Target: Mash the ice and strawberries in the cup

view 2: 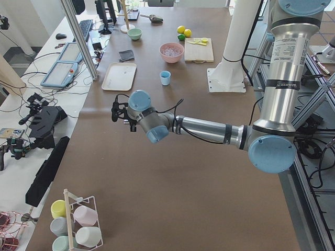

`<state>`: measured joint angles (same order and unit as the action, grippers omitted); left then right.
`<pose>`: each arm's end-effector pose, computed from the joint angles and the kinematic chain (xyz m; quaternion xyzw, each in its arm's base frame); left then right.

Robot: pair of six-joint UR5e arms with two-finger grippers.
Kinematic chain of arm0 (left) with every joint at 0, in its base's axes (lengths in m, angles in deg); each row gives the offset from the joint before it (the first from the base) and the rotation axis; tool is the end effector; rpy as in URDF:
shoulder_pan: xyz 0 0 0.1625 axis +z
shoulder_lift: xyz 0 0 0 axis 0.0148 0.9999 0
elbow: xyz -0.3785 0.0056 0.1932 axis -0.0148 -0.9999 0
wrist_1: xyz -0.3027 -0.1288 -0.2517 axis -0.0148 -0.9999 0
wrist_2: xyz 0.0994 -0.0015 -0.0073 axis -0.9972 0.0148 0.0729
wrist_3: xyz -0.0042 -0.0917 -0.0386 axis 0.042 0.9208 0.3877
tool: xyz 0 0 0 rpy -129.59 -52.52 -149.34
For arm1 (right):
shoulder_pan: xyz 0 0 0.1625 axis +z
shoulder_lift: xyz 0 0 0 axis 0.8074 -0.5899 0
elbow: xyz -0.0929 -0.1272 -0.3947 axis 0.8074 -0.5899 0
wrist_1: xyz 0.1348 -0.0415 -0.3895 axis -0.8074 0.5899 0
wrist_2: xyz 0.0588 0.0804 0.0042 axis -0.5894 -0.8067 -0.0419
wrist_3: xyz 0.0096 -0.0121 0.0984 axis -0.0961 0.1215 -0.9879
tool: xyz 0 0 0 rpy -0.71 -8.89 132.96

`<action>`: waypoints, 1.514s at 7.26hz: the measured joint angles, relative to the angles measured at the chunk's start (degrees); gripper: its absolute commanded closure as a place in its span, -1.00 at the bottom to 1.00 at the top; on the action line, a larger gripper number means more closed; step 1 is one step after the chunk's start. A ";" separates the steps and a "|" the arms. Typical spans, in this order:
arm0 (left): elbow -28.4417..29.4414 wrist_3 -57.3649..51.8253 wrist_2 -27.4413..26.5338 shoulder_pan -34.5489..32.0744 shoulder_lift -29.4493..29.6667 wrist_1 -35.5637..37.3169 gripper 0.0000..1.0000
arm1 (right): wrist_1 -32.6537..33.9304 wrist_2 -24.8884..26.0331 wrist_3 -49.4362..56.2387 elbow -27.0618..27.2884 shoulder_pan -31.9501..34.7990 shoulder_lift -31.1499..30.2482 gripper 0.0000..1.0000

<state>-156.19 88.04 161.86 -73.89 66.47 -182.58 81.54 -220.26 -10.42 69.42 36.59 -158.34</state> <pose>0.0840 -0.5287 0.5348 0.1039 0.5251 -0.1028 0.8384 0.0622 -0.4985 0.5776 0.0988 -0.4103 -0.0451 0.9055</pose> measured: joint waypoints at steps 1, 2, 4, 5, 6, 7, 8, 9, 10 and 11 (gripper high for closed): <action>3.82 -4.86 0.05 -0.23 -2.80 -0.15 1.00 | 0.00 0.01 0.00 -0.01 0.09 -0.11 -1.00; 7.58 -10.37 -0.02 -0.28 -4.59 -0.31 1.00 | 0.00 -0.07 -0.02 0.02 0.24 -0.22 -1.00; 12.84 -16.23 -1.07 -0.21 -5.64 -0.98 1.00 | 0.00 -0.10 -0.04 0.04 0.32 -0.09 -1.00; 14.70 -19.59 -2.81 -0.05 -6.17 -2.18 1.00 | 0.00 -0.11 -0.07 0.09 0.35 0.02 -1.00; 16.45 -23.21 -4.63 0.05 -6.52 -3.43 1.00 | 0.02 -0.11 -0.08 0.24 0.35 0.02 -1.00; 17.57 -25.23 -5.62 0.11 -6.74 -4.08 1.00 | 0.04 -0.06 -0.09 0.40 0.34 0.08 -1.00; 18.15 -26.02 -6.13 0.23 -6.79 -4.32 1.00 | 0.02 0.00 -0.09 0.50 0.30 0.16 -1.00; 18.56 -26.14 -6.43 0.48 -6.61 -4.32 1.00 | 0.01 -0.01 -0.09 0.64 0.28 0.17 -1.00; 18.73 -26.02 -6.56 1.18 -6.30 -4.25 -0.98 | 0.00 0.05 -0.09 0.69 0.18 0.24 -1.00; 18.67 -26.04 -6.58 2.16 -5.91 -4.22 -0.98 | 0.00 0.13 -0.09 0.66 0.09 0.30 -1.00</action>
<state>-137.52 62.00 155.28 -71.73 60.56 -186.80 81.54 -220.13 -10.51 70.08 36.68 -158.04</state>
